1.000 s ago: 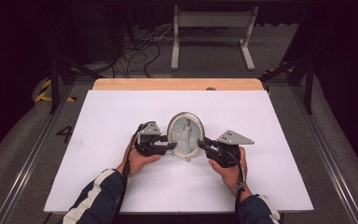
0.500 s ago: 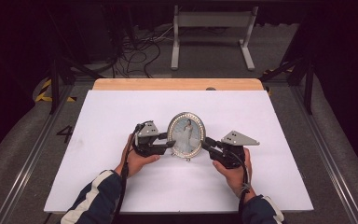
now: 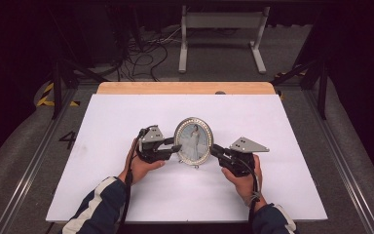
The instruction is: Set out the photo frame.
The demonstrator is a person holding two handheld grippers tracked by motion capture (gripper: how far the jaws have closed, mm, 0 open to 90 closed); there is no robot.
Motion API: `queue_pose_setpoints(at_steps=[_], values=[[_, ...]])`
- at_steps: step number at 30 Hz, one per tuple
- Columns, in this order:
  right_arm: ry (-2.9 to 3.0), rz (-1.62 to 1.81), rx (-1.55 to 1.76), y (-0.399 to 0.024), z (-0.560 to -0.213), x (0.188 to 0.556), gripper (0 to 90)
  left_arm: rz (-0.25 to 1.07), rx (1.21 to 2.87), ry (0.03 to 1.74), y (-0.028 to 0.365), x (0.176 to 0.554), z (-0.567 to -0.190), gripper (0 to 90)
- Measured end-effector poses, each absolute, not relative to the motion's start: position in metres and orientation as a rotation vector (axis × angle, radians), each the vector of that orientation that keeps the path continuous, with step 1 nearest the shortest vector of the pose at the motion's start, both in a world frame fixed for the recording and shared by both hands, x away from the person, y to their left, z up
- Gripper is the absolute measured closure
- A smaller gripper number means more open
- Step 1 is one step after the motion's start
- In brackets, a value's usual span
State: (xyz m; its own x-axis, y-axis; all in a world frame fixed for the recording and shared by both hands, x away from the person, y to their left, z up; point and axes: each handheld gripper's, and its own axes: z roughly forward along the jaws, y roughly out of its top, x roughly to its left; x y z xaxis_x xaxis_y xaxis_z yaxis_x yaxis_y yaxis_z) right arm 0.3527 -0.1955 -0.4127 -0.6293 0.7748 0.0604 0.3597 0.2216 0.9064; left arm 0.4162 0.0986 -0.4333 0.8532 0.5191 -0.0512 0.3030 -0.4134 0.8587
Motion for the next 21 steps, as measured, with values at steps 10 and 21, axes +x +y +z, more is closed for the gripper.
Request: queue_pose_setpoints(at_steps=[10, 21], values=[[2.08, 1.373, 1.049, -0.1956, -0.4127, 0.3539, 81.1, 0.28, 2.063, 0.614, 0.0971, 0.4137, -0.433, 68.5], [2.054, 1.369, 1.076, -0.1978, -0.4133, 0.3559, 80.5, 0.273, 2.088, 0.601, 0.0949, 0.4105, -0.4328, 68.7]])
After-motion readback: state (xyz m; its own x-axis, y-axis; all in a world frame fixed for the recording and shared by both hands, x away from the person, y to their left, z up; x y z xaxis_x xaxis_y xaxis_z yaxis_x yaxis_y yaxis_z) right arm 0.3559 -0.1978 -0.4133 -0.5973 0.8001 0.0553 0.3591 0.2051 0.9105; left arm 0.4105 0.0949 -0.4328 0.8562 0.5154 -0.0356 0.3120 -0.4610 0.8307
